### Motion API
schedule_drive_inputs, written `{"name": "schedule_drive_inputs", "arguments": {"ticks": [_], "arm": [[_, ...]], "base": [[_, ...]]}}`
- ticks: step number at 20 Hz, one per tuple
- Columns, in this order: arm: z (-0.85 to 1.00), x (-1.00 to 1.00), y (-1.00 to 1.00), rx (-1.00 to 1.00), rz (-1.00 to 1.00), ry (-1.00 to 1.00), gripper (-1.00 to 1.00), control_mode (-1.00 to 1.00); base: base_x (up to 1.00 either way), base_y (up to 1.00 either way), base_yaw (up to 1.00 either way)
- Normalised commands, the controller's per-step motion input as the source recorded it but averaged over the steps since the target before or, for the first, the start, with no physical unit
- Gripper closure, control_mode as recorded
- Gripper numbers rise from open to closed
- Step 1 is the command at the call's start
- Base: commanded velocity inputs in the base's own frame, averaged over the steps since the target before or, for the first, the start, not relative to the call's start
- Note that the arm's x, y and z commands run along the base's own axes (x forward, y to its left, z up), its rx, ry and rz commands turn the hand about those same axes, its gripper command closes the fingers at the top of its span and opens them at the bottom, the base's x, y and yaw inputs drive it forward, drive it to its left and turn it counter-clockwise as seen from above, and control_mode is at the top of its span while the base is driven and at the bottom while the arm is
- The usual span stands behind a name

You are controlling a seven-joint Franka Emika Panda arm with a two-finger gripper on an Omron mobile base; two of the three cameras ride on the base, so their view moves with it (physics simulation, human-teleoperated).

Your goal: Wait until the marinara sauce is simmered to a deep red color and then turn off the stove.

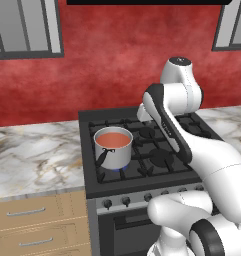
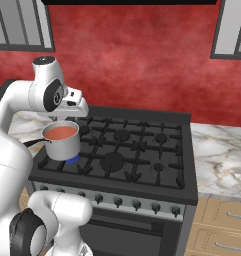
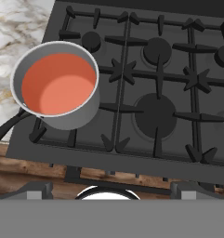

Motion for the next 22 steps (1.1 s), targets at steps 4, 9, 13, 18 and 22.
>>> {"name": "schedule_drive_inputs", "arguments": {"ticks": [4,9,13,18,22], "arm": [[0.0,0.0,0.0,0.0,0.0,0.0,-1.0,-1.0],[0.0,0.0,0.0,0.0,0.0,0.0,-1.0,-1.0],[0.0,0.0,0.0,0.0,0.0,0.0,-1.0,-1.0],[0.0,0.0,0.0,0.0,0.0,0.0,-1.0,-1.0],[0.0,0.0,0.0,0.0,0.0,0.0,-1.0,-1.0]], "base": [[0.0,0.0,0.0],[0.0,0.0,0.0],[0.0,0.0,0.0],[0.0,0.0,0.0],[0.0,0.0,0.0]]}}
